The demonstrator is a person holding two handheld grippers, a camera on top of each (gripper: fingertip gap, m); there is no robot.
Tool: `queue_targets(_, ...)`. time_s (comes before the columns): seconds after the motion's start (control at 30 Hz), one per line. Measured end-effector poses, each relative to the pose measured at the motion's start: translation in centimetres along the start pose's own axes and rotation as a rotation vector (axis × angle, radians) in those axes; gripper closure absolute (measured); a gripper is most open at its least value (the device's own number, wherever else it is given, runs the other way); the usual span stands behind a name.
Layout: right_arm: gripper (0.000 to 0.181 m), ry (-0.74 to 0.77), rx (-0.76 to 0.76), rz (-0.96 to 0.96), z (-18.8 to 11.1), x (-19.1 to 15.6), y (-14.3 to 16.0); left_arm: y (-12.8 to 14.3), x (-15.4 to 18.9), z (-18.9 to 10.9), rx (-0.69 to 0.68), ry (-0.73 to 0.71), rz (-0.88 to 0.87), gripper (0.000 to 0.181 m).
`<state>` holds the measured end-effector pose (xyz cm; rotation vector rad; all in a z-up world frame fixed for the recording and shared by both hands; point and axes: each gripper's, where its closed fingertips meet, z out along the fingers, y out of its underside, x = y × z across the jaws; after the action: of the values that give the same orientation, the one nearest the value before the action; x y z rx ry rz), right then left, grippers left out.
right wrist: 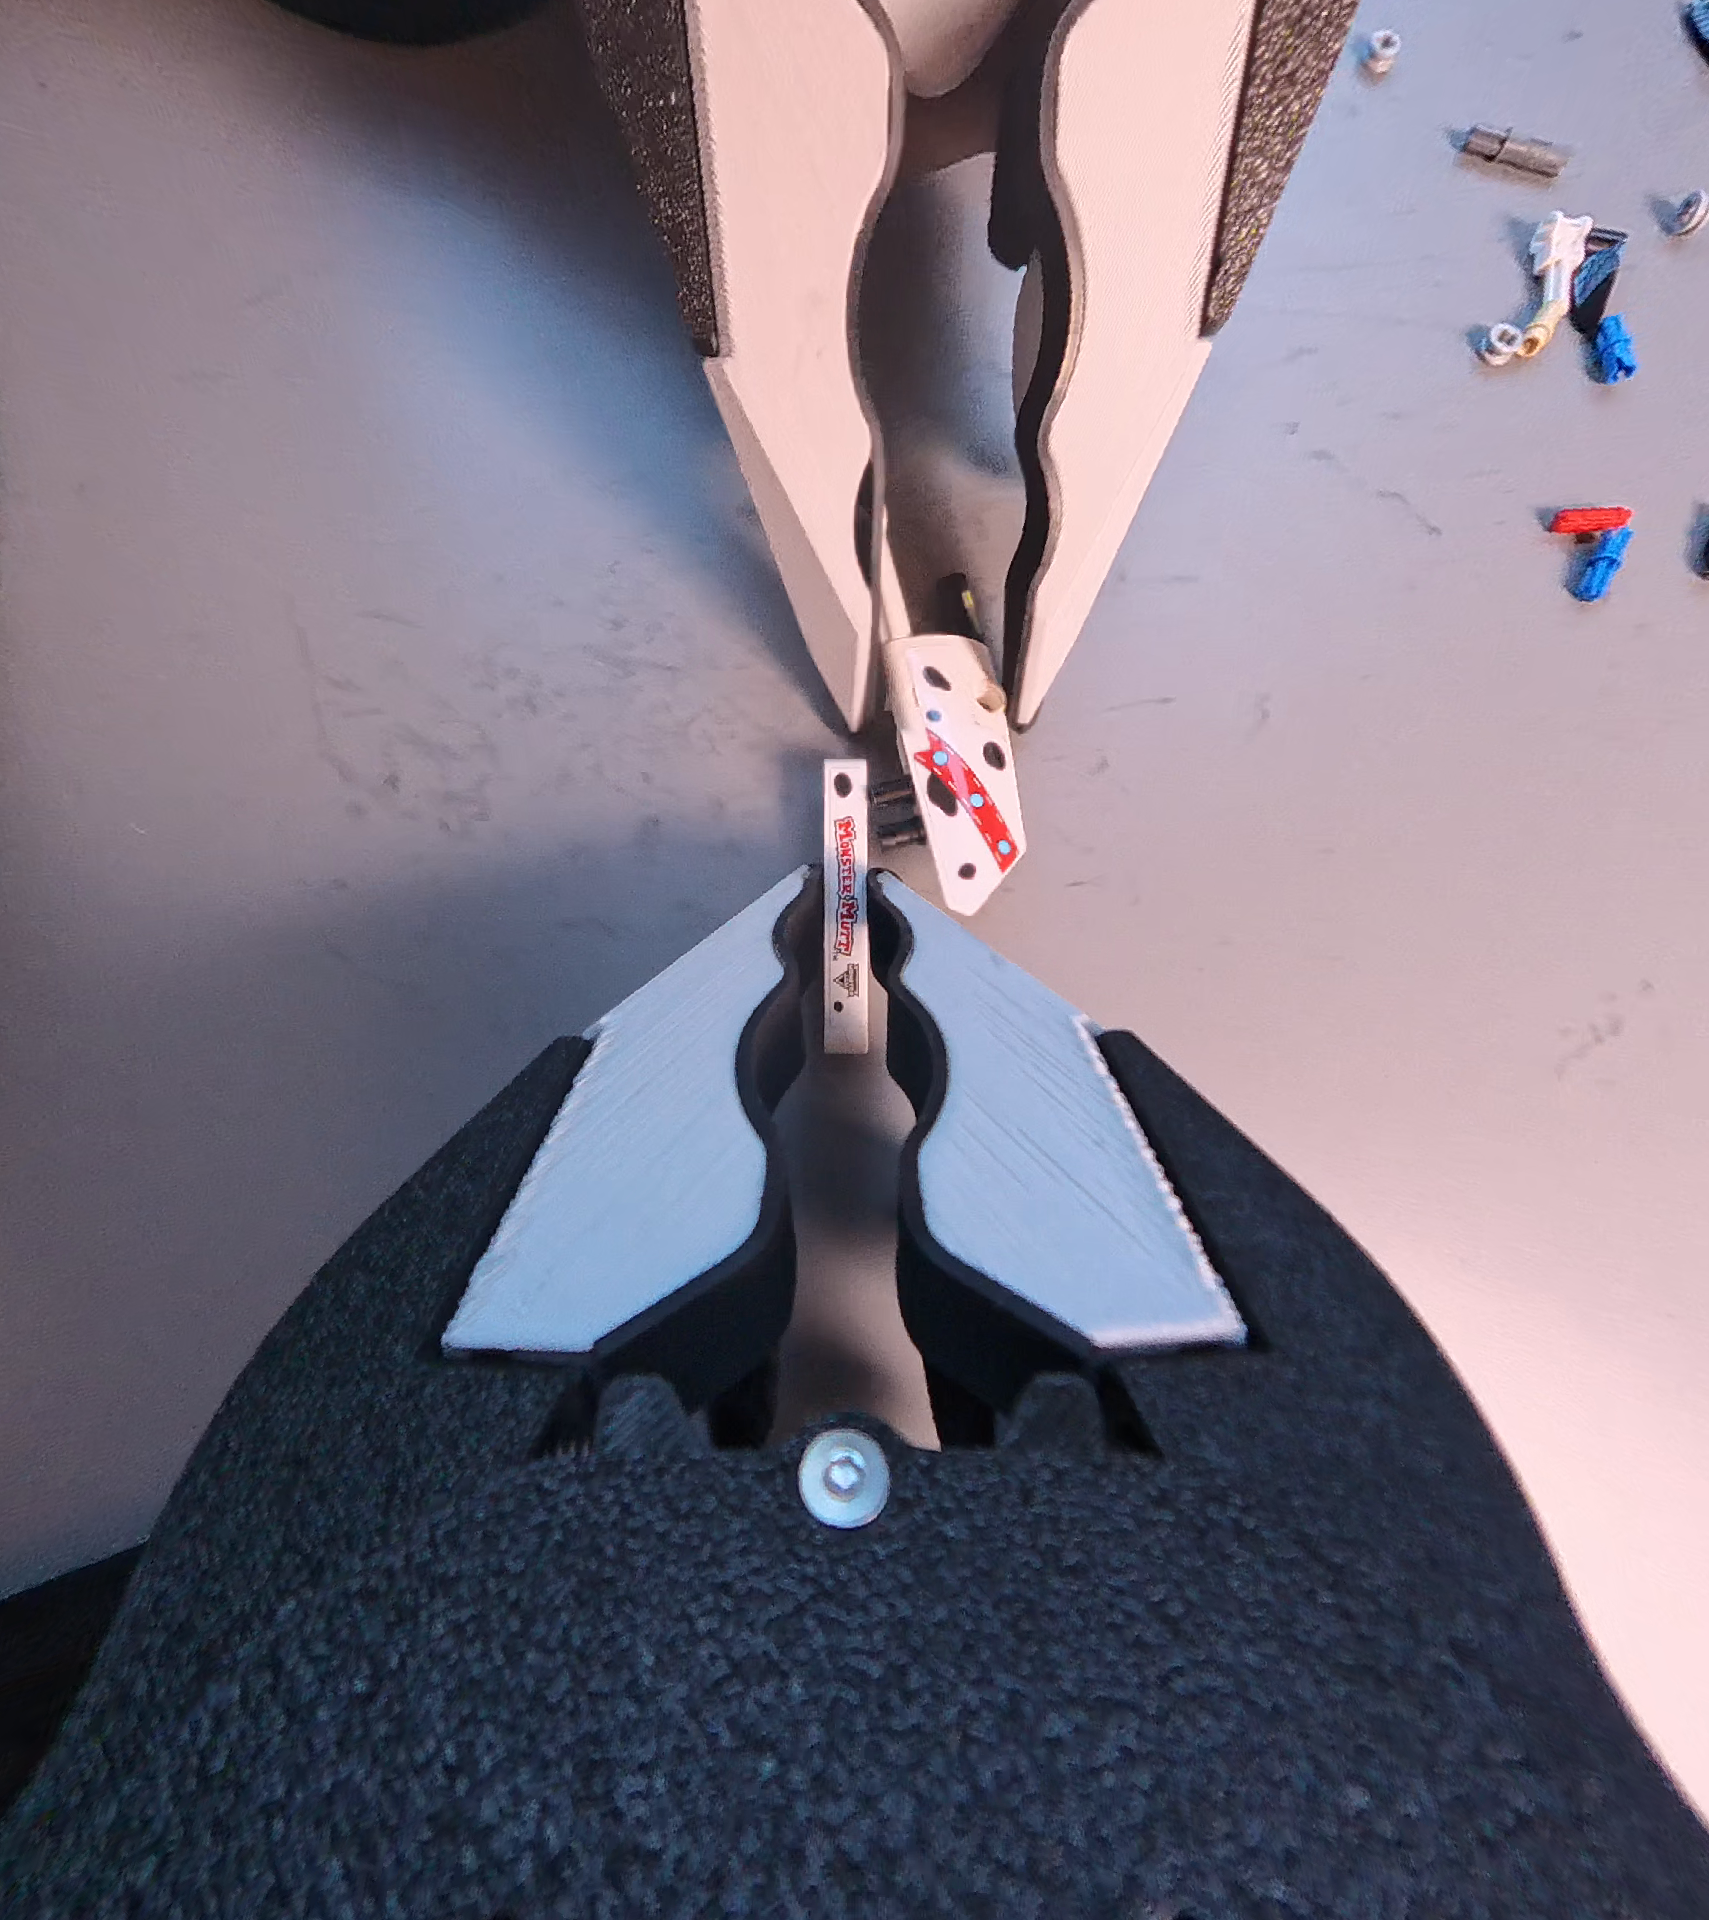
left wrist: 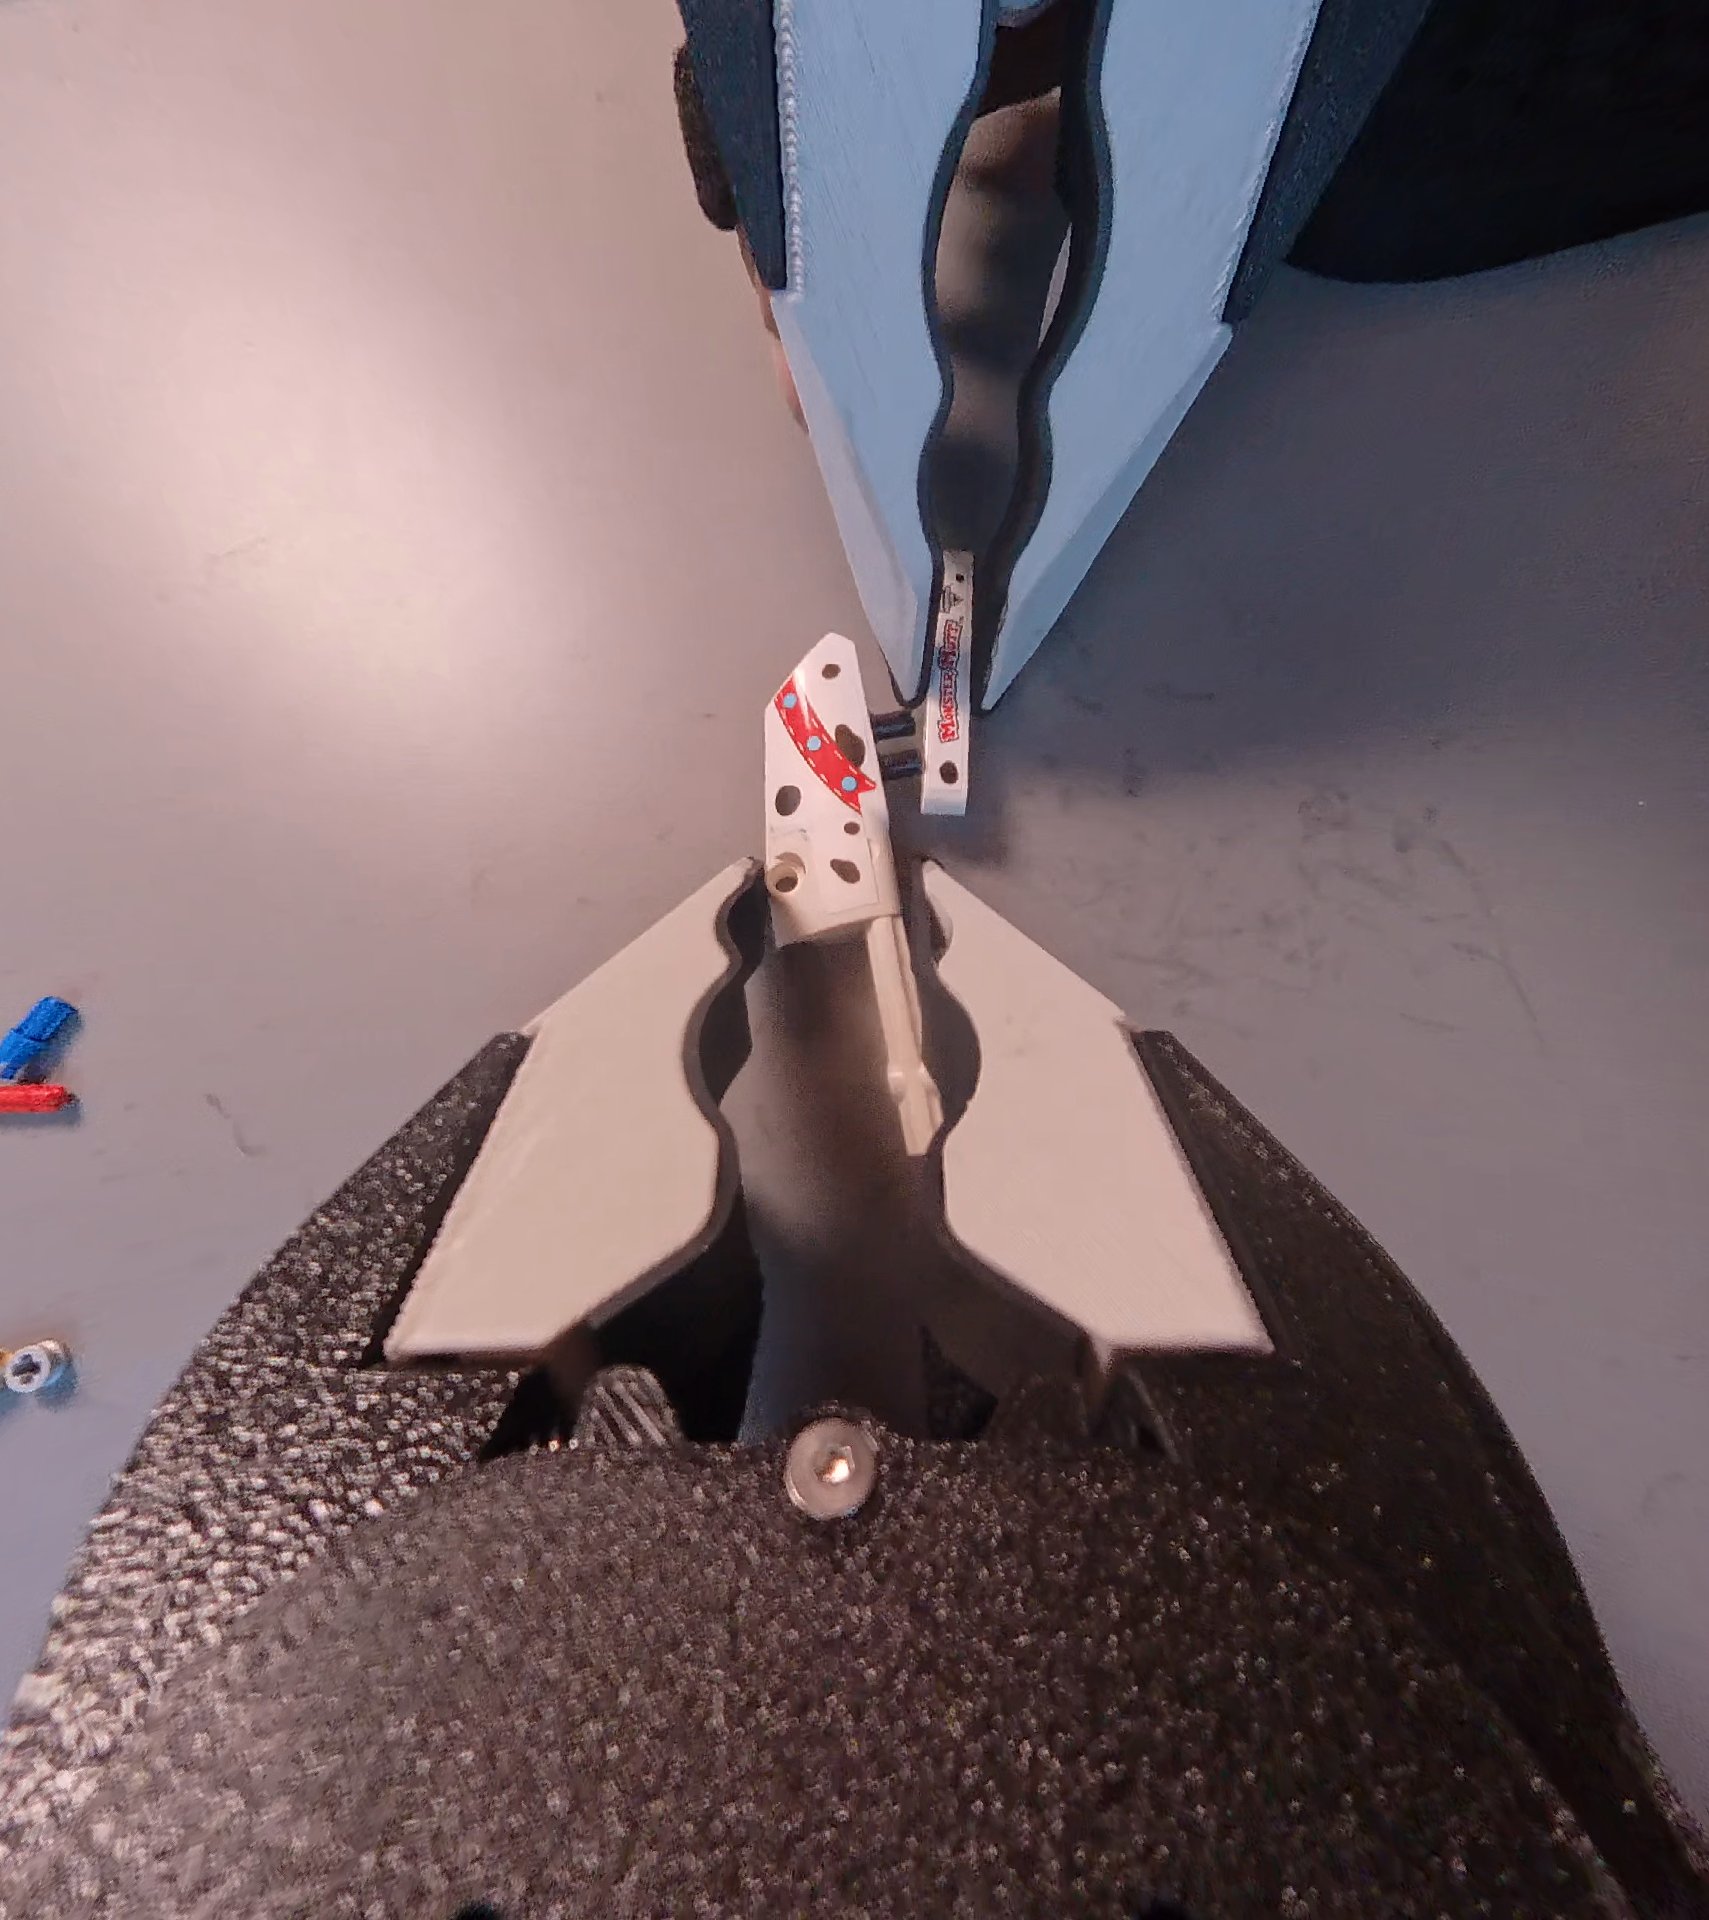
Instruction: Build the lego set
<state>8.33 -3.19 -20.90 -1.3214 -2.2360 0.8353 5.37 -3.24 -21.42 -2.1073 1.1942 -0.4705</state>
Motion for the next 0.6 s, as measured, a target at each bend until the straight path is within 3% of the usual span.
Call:
queue_targets(0.23, 0.174, 0.015, 0.0, -0.02, -0.7, 0.1, 0.2, -0.6, -0.2, -0.3, 0.05, 0.01, -0.033, 0.143)
queue_targets(0.37, 0.174, 0.009, -0.01, -0.026, -1.0, 0.0, 0.6, -0.5, 0.0, 0.4, 0.003, 0.009, -0.008, 0.156)
queue_targets(0.6, 0.174, -0.062, -0.011, -0.057, -0.7, -2.5, 0.0, -0.6, 2.1, 0.4, -0.02, 0.04, 0.026, 0.157)
